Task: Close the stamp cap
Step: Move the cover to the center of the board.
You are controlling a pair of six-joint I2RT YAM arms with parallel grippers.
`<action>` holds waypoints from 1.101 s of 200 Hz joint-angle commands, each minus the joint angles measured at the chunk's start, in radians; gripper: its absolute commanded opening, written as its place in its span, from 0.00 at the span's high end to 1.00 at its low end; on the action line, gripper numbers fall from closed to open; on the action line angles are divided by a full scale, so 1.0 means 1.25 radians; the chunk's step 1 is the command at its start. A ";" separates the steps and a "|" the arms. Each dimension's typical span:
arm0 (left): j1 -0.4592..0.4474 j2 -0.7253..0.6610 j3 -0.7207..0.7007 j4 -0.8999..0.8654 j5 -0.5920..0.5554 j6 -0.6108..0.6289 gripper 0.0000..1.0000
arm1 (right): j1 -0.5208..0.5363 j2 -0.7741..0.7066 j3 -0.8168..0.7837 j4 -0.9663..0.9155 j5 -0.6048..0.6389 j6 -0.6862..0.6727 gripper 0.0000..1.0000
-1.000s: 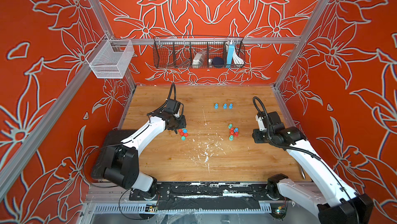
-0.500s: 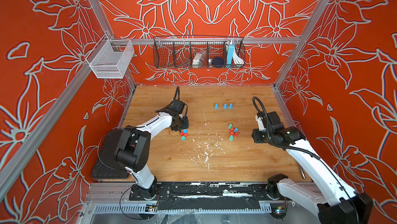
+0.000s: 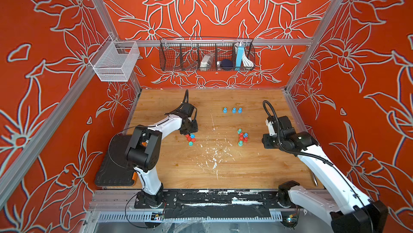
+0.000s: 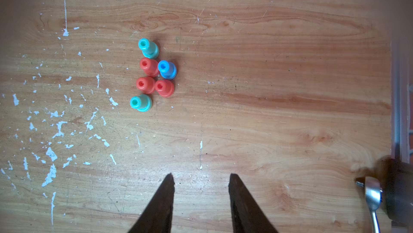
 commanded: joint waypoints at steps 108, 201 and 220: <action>-0.010 0.070 0.014 0.008 -0.015 -0.005 0.57 | 0.007 -0.006 -0.016 0.020 -0.004 0.017 0.58; -0.063 0.124 0.071 -0.008 -0.021 -0.016 0.57 | 0.006 -0.017 -0.016 0.020 -0.001 0.017 0.58; -0.085 0.140 0.086 -0.006 -0.017 -0.026 0.57 | 0.006 -0.019 -0.017 0.019 0.000 0.018 0.58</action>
